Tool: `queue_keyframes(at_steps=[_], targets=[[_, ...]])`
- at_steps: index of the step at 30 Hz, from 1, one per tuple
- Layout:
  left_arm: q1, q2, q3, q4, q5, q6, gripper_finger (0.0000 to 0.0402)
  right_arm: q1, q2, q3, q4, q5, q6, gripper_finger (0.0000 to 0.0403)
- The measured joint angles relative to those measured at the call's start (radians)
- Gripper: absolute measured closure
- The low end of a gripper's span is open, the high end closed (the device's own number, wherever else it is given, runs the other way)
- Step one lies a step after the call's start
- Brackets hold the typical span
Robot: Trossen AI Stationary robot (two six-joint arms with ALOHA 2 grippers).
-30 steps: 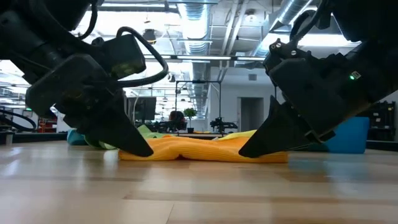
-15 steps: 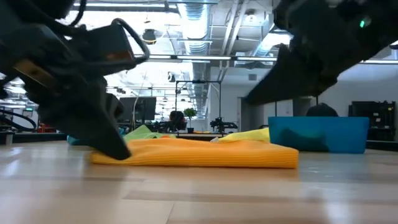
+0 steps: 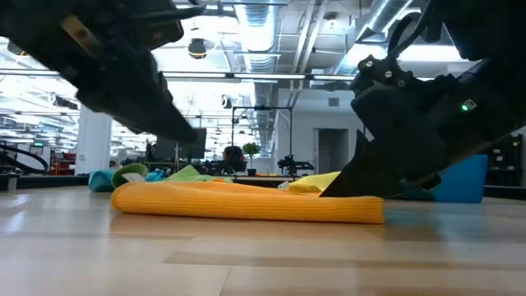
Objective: Fold microfiber towels
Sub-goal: Fold the orange microfiber cloth
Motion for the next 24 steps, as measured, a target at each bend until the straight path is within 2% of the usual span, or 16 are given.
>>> queue_keyframes(at_steps=[6,13,17,24], targets=[[0.062,0.007,-0.057,0.027,-0.131,-0.067,0.0401,0.014,-0.013,-0.002,-0.006,-0.001,-0.026,0.0306],[0.088,0.026,-0.194,0.232,-0.062,-0.148,0.0401,0.014,-0.013,-0.003,-0.003,-0.003,-0.007,0.0306],[0.071,0.037,-0.206,0.294,-0.062,-0.174,0.0401,0.014,-0.013,-0.003,0.006,-0.004,-0.011,0.0306],[0.061,0.083,-0.173,0.302,-0.040,-0.109,0.0401,0.001,-0.013,-0.003,0.014,-0.013,-0.014,0.0306]])
